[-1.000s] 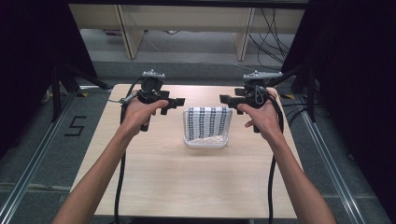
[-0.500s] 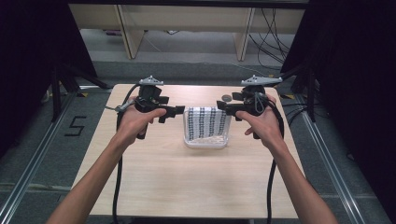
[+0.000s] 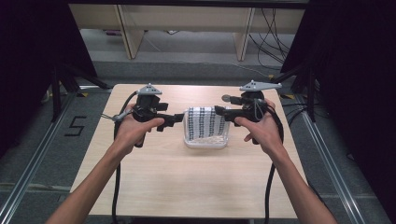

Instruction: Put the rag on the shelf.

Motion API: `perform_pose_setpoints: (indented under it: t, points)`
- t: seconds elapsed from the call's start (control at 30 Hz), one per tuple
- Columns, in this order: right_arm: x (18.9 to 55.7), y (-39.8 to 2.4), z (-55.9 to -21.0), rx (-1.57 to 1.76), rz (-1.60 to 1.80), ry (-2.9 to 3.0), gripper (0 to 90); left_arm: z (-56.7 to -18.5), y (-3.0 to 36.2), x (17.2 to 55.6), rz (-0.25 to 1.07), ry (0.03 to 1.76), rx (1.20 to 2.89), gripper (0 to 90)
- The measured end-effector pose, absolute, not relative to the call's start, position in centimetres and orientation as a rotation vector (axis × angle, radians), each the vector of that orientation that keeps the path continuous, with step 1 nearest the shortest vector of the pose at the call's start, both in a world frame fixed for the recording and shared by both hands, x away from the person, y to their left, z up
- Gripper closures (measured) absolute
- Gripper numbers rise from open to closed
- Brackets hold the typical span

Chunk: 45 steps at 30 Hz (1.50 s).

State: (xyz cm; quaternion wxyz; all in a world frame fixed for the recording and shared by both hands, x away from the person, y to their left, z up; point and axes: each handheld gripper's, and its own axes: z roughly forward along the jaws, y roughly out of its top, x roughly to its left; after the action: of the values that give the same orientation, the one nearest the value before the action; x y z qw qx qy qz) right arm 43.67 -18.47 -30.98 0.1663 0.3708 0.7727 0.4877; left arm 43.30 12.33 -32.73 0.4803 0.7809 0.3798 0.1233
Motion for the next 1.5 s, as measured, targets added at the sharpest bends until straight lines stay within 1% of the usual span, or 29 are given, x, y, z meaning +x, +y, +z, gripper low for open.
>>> perform_pose_setpoints:
  t: [0.13,0.37,0.53,1.1,1.5]
  points:
    - [42.8,-18.3,-31.1,1.069,1.392,2.213,28.2,-33.0,12.5,42.4,0.299,0.908,1.898,22.1]
    - [41.9,-18.3,-31.5,1.016,1.404,2.226,26.1,-33.6,12.8,41.1,0.296,0.886,1.890,21.8]
    - [40.7,-18.4,-31.7,1.022,1.406,2.233,24.0,-34.0,13.0,39.9,0.294,0.866,1.901,21.6]
    - [38.7,-19.3,-33.0,0.999,1.436,2.218,24.2,-35.5,13.1,37.6,0.265,0.822,1.889,21.4]
    - [37.4,-19.4,-34.2,0.975,1.452,2.223,24.3,-37.0,13.9,36.2,0.266,0.830,1.889,21.3]
